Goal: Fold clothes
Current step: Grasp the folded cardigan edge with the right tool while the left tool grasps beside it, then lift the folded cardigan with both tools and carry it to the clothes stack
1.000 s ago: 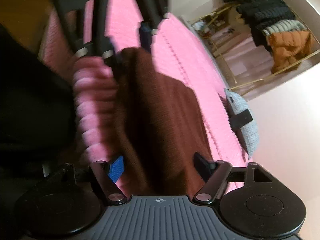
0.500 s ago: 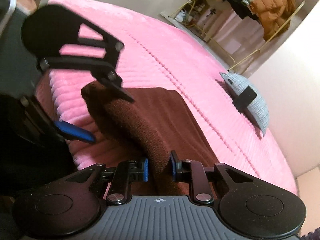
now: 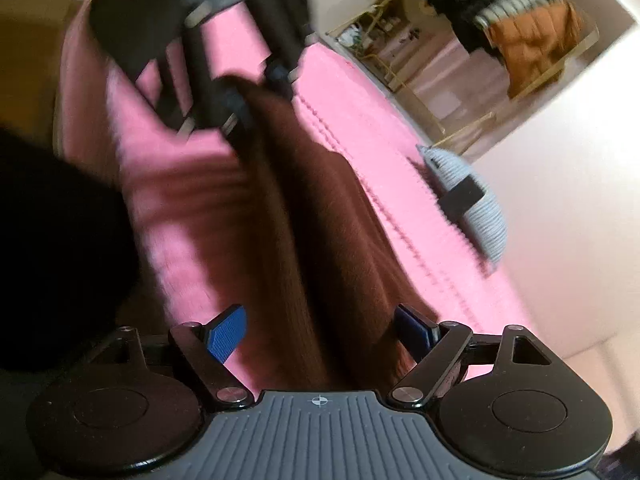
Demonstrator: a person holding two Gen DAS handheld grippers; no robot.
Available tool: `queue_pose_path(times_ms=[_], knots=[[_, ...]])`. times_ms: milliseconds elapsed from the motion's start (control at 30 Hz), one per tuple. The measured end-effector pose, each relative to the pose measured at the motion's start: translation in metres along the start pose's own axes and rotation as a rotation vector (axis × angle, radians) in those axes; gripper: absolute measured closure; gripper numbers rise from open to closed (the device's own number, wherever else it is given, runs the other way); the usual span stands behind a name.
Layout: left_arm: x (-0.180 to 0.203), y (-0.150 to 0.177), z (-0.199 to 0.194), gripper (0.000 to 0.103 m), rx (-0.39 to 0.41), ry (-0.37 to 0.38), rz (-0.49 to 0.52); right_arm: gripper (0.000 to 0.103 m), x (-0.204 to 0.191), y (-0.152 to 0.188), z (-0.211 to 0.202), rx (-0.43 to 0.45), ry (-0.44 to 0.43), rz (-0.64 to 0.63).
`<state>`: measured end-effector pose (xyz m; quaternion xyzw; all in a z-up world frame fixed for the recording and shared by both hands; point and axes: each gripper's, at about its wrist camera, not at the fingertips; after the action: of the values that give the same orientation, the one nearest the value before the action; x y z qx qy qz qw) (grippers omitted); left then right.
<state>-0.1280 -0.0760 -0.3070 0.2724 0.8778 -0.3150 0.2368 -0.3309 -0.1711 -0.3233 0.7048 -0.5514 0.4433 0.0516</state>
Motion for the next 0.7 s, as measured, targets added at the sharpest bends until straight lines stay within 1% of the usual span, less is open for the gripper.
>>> queue_pose_path(times_ms=[100, 167, 200, 233, 267, 300, 333, 367, 400, 467, 600, 667, 700], knots=[[-0.01, -0.001, -0.002, 0.078, 0.002, 0.02, -0.006, 0.022, -0.004, 0.002, 0.009, -0.008, 0.077, -0.077], [-0.013, 0.002, -0.005, 0.078, 0.002, 0.024, -0.006, 0.023, -0.01, 0.005, 0.01, -0.013, 0.11, -0.13], [-0.011, 0.002, -0.004, 0.078, 0.001, 0.024, 0.001, 0.029, -0.012, 0.006, 0.009, -0.021, 0.113, -0.148], [-0.009, 0.001, -0.003, 0.078, -0.001, 0.023, 0.008, 0.039, -0.014, 0.007, 0.008, -0.029, 0.116, -0.164], [-0.006, 0.002, -0.002, 0.078, -0.002, 0.016, 0.021, 0.042, -0.012, 0.009, 0.01, -0.042, 0.109, -0.175], [-0.002, 0.004, -0.001, 0.077, -0.004, 0.01, 0.034, 0.047, -0.01, 0.01, 0.011, -0.05, 0.099, -0.175], [0.003, 0.006, 0.001, 0.077, -0.006, 0.004, 0.047, 0.06, -0.008, 0.01, 0.011, -0.057, 0.088, -0.175], [0.006, 0.006, 0.002, 0.077, -0.009, 0.0, 0.061, 0.071, -0.007, 0.01, 0.012, -0.068, 0.072, -0.17], [0.011, 0.008, 0.003, 0.077, -0.014, -0.008, 0.079, 0.079, -0.006, 0.009, 0.012, -0.079, 0.056, -0.165], [0.021, 0.01, 0.006, 0.077, -0.024, -0.024, 0.117, 0.081, -0.006, 0.008, 0.006, -0.091, 0.042, -0.154], [0.027, 0.016, 0.006, 0.078, -0.035, -0.038, 0.151, 0.082, -0.008, 0.004, -0.014, -0.094, 0.033, -0.134], [0.027, 0.017, -0.003, 0.078, -0.034, -0.067, 0.184, 0.083, -0.006, -0.001, -0.03, -0.088, 0.034, -0.128], [0.028, 0.018, -0.01, 0.078, -0.032, -0.091, 0.218, 0.083, -0.004, -0.005, -0.04, -0.082, 0.036, -0.126]])
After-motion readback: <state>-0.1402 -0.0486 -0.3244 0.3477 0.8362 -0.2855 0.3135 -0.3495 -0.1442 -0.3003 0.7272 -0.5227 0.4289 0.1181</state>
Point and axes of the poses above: each gripper's, at about its wrist camera, not at the fingertips, and z roughly the way its jaws point, x to its right, y to its underside, and after that the axes turned 9 degrees about -x, right-handed
